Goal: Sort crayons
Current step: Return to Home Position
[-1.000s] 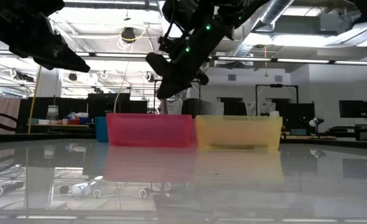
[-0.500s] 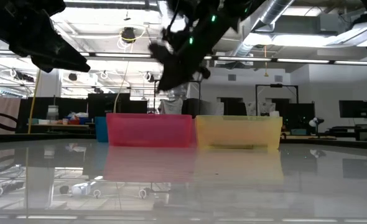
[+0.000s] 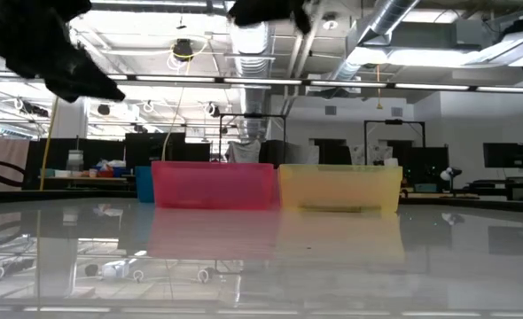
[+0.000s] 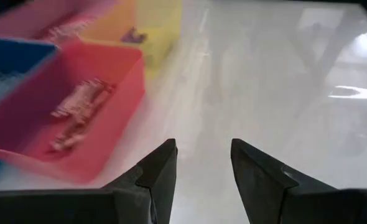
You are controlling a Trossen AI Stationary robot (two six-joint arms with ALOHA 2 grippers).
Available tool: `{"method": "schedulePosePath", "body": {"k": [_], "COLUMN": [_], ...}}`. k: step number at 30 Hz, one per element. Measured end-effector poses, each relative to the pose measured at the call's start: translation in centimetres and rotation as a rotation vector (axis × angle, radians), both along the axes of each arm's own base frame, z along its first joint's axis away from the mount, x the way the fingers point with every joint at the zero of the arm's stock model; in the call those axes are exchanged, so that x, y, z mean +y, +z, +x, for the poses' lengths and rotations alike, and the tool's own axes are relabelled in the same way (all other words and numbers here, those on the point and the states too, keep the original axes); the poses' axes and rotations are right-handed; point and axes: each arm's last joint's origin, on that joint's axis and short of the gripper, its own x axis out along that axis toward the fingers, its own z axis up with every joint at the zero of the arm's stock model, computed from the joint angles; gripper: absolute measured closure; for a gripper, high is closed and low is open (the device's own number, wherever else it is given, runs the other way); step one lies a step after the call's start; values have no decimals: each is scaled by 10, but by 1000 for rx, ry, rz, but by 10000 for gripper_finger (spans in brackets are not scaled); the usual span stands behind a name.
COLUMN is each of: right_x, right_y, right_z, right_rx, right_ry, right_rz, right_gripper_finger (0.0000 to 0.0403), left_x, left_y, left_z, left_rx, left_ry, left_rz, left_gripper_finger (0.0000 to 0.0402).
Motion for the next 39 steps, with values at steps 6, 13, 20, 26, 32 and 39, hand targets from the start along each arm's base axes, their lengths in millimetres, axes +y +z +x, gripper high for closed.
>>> {"method": "schedulePosePath", "body": {"k": [6,13,20,26,32,39], "right_x": [31,36,32,36,30,23], "right_y": [34,83,116,104,54,1], "right_z": [-34,-91,-162,-216,-245,-262], "right_rx": [-33,-142,-199,-246,-291,-467], "right_ry": [113,156,108,8,-53,21], "right_rz": [-39,-31,-54,-80,-47,6], "right_gripper_finger": [331,331,331,331,331,331], "left_x": [-4,0,28,50,59,61], "left_y": [10,73,109,116,110,104], "left_z": [4,-4,-41,-71,-83,-84], "left_rx": [-70,-291,-433,-488,-478,-429], "left_ry": [-54,-157,-121,-111,-81,-61], "left_rz": [-69,-56,-31,-63,-60,-44], "left_gripper_finger": [260,260,260,260,260,260]}}
